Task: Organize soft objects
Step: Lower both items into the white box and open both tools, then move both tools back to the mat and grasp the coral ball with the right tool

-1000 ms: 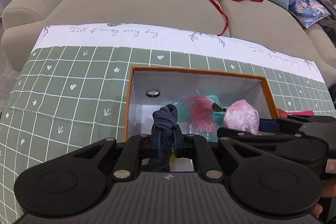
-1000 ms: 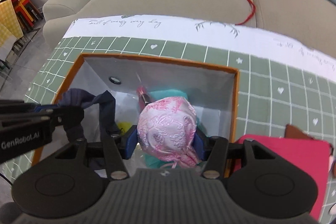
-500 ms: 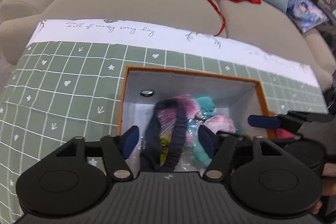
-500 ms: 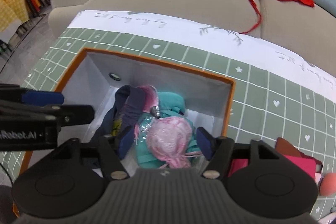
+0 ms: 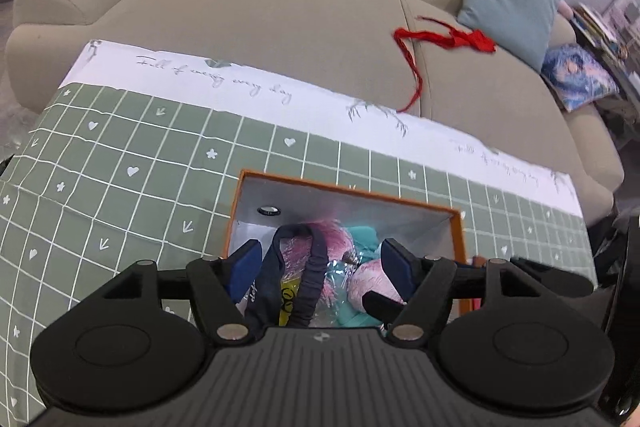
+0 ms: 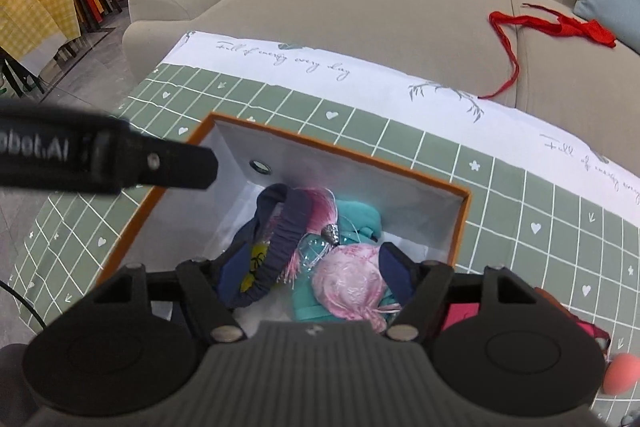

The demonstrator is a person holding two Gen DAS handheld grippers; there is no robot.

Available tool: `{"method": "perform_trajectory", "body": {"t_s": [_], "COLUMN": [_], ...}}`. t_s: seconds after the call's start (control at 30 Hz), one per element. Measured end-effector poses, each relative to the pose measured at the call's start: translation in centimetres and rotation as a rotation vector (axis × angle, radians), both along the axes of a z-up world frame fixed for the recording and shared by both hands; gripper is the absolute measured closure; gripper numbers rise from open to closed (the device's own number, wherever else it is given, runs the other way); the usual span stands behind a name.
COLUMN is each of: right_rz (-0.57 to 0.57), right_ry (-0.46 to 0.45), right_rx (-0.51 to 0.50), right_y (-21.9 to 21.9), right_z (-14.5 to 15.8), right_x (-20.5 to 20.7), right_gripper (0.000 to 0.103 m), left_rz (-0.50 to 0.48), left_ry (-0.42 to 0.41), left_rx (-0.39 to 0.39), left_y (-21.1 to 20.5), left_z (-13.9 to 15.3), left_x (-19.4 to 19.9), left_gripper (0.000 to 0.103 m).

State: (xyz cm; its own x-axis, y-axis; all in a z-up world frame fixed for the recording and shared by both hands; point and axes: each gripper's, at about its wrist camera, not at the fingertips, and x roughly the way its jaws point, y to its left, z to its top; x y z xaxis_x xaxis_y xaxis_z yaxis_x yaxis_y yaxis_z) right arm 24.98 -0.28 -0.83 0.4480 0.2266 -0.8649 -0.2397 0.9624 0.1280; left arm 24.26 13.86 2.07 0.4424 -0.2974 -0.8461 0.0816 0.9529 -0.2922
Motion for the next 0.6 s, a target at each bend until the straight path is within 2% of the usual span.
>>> {"method": "perform_trajectory", "body": {"t_s": [0.13,0.33,0.6], "right_rz": [0.001,0.001,-0.020], "right_ry": [-0.015,-0.038,-0.077], "right_rx": [0.011,0.020,0.031], "right_y": [-0.1,-0.5,-2.8], "right_z": [1.0,2.1,4.3], "right_x": [-0.3,-0.9,-1.9], "right_gripper": [0.033,0.033,0.033], "left_rz": [0.012,0.041,0.025], "left_ry": [0.001,0.005,-0.030], "left_rx": [-0.020,0.000,0.025], "left_y": [0.3,0.2,-1.8], "left_z": [0.8,1.5,3.8], "left_x": [0.0,-0.1,0.4], "left_gripper": [0.023,0.023,0.025]}}
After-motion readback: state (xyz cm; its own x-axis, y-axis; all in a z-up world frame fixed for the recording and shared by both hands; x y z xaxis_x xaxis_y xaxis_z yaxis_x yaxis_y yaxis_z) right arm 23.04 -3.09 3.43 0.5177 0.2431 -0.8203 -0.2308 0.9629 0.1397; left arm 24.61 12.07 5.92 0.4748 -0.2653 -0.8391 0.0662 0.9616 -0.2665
